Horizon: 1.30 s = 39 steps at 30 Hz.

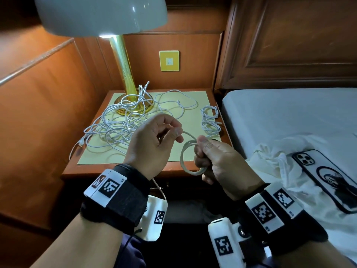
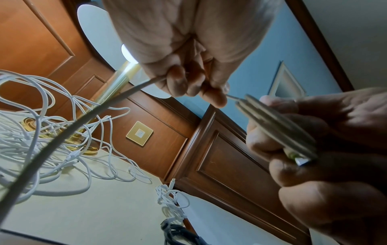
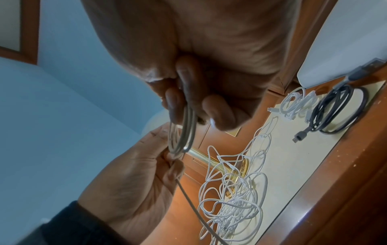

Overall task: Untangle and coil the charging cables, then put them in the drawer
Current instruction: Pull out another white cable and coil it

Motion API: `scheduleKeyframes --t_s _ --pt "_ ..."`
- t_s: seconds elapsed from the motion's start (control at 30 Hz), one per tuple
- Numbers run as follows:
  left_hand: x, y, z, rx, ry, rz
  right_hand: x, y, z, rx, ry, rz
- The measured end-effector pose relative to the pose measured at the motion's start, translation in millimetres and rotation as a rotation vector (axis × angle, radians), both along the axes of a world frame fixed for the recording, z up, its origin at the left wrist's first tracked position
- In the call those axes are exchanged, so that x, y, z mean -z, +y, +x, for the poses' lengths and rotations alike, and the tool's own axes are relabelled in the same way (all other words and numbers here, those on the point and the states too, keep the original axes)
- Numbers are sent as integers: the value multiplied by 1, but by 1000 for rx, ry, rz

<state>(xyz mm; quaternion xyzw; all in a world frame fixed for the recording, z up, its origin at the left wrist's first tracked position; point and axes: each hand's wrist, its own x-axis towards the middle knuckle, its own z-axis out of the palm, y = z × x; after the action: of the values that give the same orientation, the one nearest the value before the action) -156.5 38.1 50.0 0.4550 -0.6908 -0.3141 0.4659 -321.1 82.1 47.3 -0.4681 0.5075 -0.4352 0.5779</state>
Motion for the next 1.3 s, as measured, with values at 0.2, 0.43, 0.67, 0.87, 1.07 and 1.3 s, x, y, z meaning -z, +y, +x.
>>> scheduleKeyframes --t_s 0.2,0.43,0.67,0.87,1.07,1.3 --pt "2 -4 -5 -45 48 -4 -4 -2 -3 93 -48 1" --pt "5 -4 -26 -8 -21 -27 -13 0 -22 189 -179 34" --pt "3 0 -34 -78 192 228 -15 0 -25 108 -138 0" --pt "-2 15 -37 34 509 511 -6 -5 -23 131 -91 -36" --pt "-3 13 -36 27 565 552 0 -3 -17 151 -47 -86" --pt "-4 17 -39 47 603 593 5 -5 -18 156 174 -187"
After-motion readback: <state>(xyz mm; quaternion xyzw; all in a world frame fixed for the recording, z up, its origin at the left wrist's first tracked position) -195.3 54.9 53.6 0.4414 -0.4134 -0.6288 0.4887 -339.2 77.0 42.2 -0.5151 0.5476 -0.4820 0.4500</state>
